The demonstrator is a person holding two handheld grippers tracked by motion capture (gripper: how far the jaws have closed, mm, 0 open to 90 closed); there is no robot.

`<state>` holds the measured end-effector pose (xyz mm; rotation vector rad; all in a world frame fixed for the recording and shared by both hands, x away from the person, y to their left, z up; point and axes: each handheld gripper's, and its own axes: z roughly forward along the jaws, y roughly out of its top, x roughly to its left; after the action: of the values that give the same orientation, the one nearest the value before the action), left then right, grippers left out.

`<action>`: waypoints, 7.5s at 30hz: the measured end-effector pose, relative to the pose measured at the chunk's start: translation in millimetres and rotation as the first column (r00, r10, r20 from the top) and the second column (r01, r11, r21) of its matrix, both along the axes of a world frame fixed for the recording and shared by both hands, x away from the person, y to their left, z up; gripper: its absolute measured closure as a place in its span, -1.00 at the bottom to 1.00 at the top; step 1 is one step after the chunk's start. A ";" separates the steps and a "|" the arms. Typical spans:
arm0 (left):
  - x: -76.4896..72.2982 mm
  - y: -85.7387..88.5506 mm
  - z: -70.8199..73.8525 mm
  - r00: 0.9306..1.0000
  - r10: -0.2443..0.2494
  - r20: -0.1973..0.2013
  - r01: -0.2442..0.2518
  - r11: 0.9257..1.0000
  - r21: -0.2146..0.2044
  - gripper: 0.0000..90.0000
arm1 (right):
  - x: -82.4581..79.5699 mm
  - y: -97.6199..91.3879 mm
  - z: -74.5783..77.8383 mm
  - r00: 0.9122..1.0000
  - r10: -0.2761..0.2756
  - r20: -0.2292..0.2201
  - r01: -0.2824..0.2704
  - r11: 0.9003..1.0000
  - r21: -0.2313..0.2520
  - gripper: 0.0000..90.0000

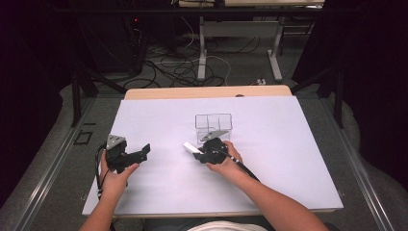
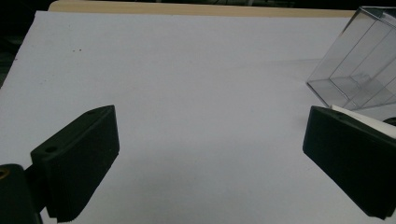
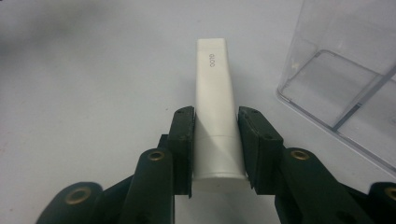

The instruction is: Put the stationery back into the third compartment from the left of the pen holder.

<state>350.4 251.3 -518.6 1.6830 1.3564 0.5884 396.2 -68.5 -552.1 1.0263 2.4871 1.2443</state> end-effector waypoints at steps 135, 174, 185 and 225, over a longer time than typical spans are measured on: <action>-40.7 -188.8 6.9 0.642 -0.765 -0.039 0.607 0.478 0.635 -0.03 | -1.1 -49.9 77.4 0.903 0.145 -0.404 -0.217 0.967 -0.137 0.49; -42.1 -196.7 -5.7 0.578 -0.811 -0.089 0.510 0.275 0.815 0.54 | -4.4 -43.0 70.4 0.890 0.161 -0.427 -0.239 0.962 -0.135 0.48; -38.3 -194.4 -4.3 0.592 -0.800 -0.094 0.527 0.297 0.797 0.58 | -6.1 -47.8 70.7 0.911 0.206 -0.358 -0.263 0.957 -0.119 0.38; 15.0 -182.3 27.2 0.801 -0.589 0.112 0.562 0.803 0.201 0.58 | -32.3 -122.1 73.9 0.990 0.143 -0.003 -0.143 0.990 0.001 -0.39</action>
<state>365.4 69.0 -491.4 2.0024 0.6209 0.4675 364.0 -190.6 -478.2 0.8630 2.6027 1.2839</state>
